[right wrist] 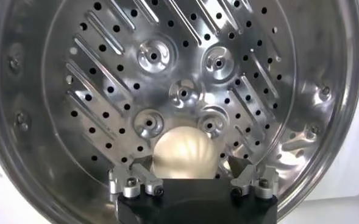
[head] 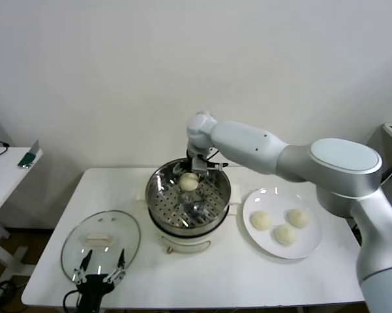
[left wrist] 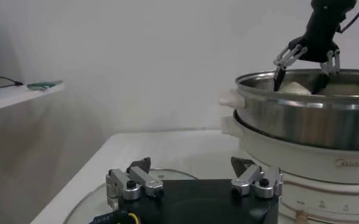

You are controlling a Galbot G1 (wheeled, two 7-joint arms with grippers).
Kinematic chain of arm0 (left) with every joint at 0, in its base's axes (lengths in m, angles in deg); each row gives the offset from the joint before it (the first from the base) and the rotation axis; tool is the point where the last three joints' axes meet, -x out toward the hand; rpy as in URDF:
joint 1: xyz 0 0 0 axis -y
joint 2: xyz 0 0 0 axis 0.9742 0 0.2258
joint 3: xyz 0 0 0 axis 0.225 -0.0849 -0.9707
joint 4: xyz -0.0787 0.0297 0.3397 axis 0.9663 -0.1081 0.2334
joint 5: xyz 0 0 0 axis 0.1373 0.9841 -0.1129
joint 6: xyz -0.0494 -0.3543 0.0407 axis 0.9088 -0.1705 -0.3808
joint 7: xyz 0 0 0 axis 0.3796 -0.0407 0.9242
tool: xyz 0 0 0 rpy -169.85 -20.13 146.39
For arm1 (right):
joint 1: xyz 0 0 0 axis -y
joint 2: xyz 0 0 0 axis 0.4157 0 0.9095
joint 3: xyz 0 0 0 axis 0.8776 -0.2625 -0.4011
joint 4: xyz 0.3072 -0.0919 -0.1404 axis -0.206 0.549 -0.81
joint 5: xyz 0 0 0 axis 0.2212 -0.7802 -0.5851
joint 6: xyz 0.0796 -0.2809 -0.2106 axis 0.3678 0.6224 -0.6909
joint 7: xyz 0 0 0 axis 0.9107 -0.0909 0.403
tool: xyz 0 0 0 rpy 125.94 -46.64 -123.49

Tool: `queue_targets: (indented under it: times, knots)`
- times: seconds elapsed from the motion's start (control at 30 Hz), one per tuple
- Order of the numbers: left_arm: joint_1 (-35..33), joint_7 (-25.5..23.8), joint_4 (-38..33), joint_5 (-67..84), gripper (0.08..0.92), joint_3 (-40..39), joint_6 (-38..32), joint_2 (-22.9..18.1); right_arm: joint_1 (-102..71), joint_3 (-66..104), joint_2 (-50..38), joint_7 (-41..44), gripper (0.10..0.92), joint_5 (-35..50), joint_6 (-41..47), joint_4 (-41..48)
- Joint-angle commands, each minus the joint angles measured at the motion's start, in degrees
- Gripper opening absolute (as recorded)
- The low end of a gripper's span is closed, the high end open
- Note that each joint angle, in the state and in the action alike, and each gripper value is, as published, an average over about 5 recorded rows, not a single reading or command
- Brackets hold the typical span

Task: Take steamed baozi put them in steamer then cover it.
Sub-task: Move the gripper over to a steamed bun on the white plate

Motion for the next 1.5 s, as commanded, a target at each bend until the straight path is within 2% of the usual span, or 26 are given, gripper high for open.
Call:
queue_targets:
  times: [0.03, 0.17, 0.27, 0.47, 0.6, 0.87, 1.13, 1.5]
  knots:
    - [0.0, 0.0, -0.2, -0.2, 0.823, -0.2, 0.2, -0.3, 11.6, -6.3, -5.2, 7.8, 0.823, 22.4, 1.2, -4.7]
    - [0.0, -0.1, -0.4, -0.2, 0.823, -0.2, 0.4, -0.3, 21.2, -16.8, -11.3, 11.5, 0.823, 45.4, 11.9, -9.2]
    - [0.0, -0.1, -0.5, -0.1, 0.823, -0.1, 0.5, -0.2, 26.7, -24.1, -17.8, 12.0, 0.823, 56.2, 24.2, -13.3]
    - [0.4, -0.1, -0.2, -0.2, 0.823, -0.4, 0.5, -0.1, 30.2, -29.9, -29.9, 8.9, 0.823, 55.4, 37.7, -17.5]
    - [0.7, -0.2, 0.1, -0.1, 0.823, -0.6, 0.6, -0.1, 29.5, -32.6, -37.3, 5.6, 0.823, 56.1, 45.3, -24.1]
    - [1.0, -0.1, 0.8, 0.0, 0.823, -0.6, 0.6, -0.2, 20.1, -30.8, -46.2, -1.9, 0.823, 59.5, 56.0, -34.8]
    - [0.7, -0.1, 0.7, -0.2, 0.823, -0.8, 0.6, -0.5, 5.8, -22.6, -45.4, -4.8, 0.823, 53.9, 58.8, -32.6]
    - [0.2, -0.1, 0.6, -0.6, 0.823, -0.4, 0.4, -1.1, -6.2, -12.6, -36.1, -8.3, 0.823, 50.2, 60.9, -20.8]
